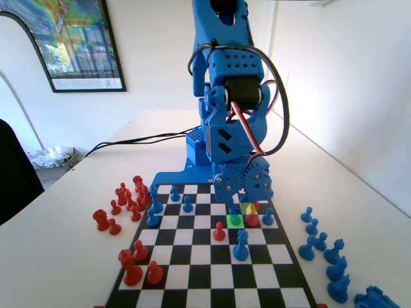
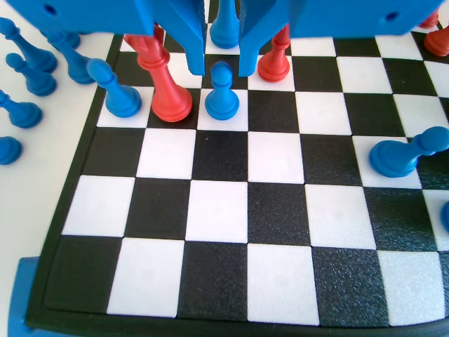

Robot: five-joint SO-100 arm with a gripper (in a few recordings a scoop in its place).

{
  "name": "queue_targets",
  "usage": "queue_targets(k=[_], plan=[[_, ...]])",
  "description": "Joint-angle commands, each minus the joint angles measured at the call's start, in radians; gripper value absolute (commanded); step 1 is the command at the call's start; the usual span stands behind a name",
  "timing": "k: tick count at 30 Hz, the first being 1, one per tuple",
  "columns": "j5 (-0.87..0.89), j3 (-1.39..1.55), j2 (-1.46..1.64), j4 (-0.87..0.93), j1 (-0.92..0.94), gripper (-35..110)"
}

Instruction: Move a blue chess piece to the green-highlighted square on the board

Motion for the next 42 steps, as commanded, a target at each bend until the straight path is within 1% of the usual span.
queue_targets(k=[1, 12, 18, 25, 30, 33, 37, 42], plan=[[-0.020, -0.008, 0.057, 0.009, 0.009, 9], [0.015, -0.143, 0.166, 0.149, 0.057, 8], [0.034, -0.213, 0.236, 0.242, 0.060, 3], [-0.020, -0.319, 0.403, 0.538, 0.054, 1], [-0.080, -0.391, 0.523, 0.712, 0.061, 1], [-0.120, -0.422, 0.588, 0.796, 0.069, 1], [-0.215, -0.422, 0.689, 0.917, 0.071, 1], [-0.273, -0.400, 0.838, 1.051, 0.089, 1]])
